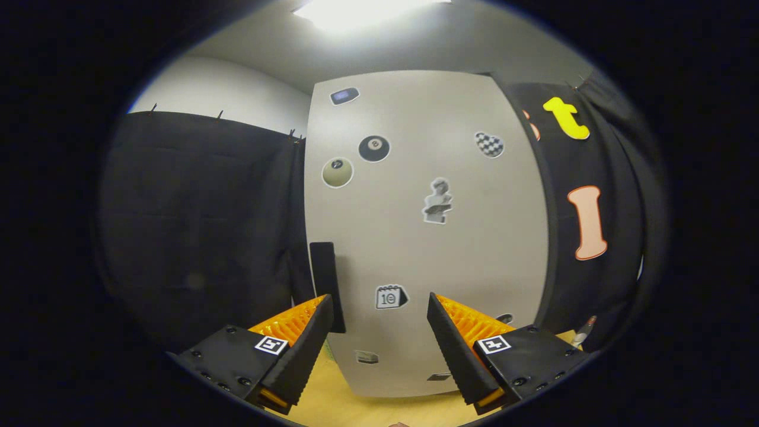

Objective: Open the shoe cabinet door, grab the shoes and put them into the shoe cabinet, then close the shoe cabinet door.

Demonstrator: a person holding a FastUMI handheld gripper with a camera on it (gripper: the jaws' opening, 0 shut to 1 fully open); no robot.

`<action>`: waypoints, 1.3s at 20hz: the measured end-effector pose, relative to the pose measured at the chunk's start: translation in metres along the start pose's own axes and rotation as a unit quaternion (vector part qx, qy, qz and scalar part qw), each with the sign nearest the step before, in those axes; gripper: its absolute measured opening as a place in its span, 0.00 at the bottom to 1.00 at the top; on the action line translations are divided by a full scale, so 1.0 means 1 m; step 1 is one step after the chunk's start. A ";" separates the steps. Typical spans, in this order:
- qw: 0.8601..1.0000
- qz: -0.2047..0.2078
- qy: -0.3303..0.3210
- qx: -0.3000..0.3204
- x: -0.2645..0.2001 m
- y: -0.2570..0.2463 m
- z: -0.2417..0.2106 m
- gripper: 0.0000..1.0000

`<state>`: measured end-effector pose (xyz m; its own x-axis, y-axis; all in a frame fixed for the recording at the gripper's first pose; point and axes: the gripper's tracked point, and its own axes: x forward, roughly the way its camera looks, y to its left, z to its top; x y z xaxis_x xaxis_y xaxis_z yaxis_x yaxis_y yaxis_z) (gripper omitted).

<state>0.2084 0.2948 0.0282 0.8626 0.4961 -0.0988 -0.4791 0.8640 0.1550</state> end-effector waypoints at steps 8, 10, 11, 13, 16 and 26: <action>0.987 -0.154 -0.018 -0.036 -0.147 -0.144 0.018 1.00; 0.982 -0.186 -0.014 -0.037 -0.178 -0.170 0.015 0.99; 0.979 -0.200 -0.012 -0.039 -0.190 -0.181 0.012 1.00; 0.974 -0.224 -0.007 -0.041 -0.209 -0.196 0.007 1.00; 0.967 -0.249 0.001 -0.043 -0.236 -0.213 -0.002 1.00; 0.967 -0.244 -0.013 -0.073 -0.246 -0.214 0.002 1.00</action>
<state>0.0992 -0.0119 0.0213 0.9947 0.0263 -0.0993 -0.0309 0.9985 -0.0447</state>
